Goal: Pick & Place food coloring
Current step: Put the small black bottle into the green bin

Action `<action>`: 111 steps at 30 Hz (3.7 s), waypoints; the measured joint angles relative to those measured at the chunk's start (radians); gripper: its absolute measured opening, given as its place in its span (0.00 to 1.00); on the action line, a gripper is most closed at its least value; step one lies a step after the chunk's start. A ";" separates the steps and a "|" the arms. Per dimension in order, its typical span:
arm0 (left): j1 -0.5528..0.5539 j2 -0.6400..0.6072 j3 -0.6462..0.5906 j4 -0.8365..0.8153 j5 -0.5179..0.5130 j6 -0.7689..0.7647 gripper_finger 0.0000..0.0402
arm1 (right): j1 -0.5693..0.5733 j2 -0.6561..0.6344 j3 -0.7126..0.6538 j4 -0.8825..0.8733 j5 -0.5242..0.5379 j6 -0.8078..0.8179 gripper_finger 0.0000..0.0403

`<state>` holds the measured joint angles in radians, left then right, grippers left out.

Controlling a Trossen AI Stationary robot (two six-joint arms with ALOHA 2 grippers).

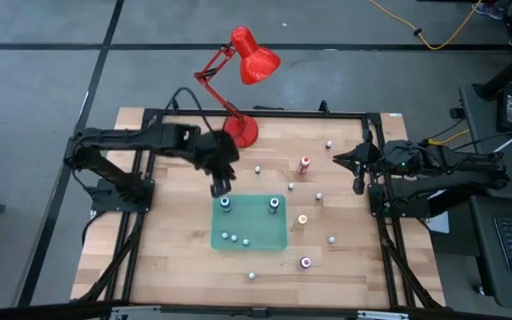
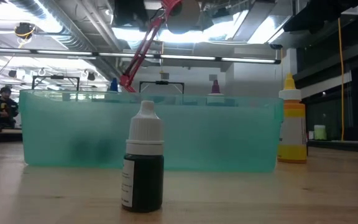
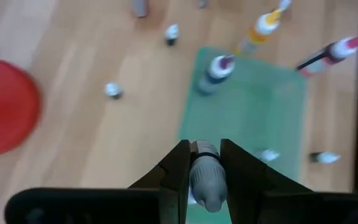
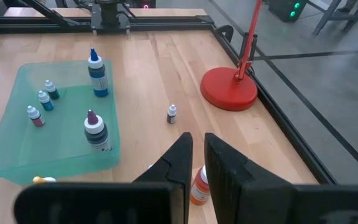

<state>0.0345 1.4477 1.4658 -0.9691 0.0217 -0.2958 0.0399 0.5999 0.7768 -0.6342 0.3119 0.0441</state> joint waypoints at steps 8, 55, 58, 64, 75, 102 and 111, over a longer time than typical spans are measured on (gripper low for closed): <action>-0.181 0.131 0.000 0.138 0.004 -0.156 0.16 | 0.000 0.000 0.000 0.000 0.000 0.000 0.11; -0.303 0.598 -0.002 0.371 0.004 -0.110 0.17 | 0.000 0.000 0.000 0.000 0.000 0.000 0.11; -0.301 0.598 -0.002 0.368 0.005 -0.111 0.21 | 0.000 0.000 0.000 0.000 0.000 0.000 0.11; -0.301 0.598 -0.002 0.368 0.005 -0.112 0.30 | 0.000 0.000 0.000 0.000 0.000 0.000 0.11; -0.298 0.598 0.196 0.143 -0.025 -0.032 0.42 | 0.000 0.000 0.000 0.000 0.000 0.000 0.11; 0.028 0.595 0.684 -0.407 -0.318 0.221 0.43 | 0.000 0.000 0.000 0.000 0.000 0.000 0.11; 0.171 0.636 0.684 -0.273 -0.193 0.376 0.43 | 0.000 0.000 0.000 0.000 0.000 0.000 0.11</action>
<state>0.2055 2.0838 2.1498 -1.2425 -0.1708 0.0801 0.0399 0.6003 0.7769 -0.6338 0.3122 0.0444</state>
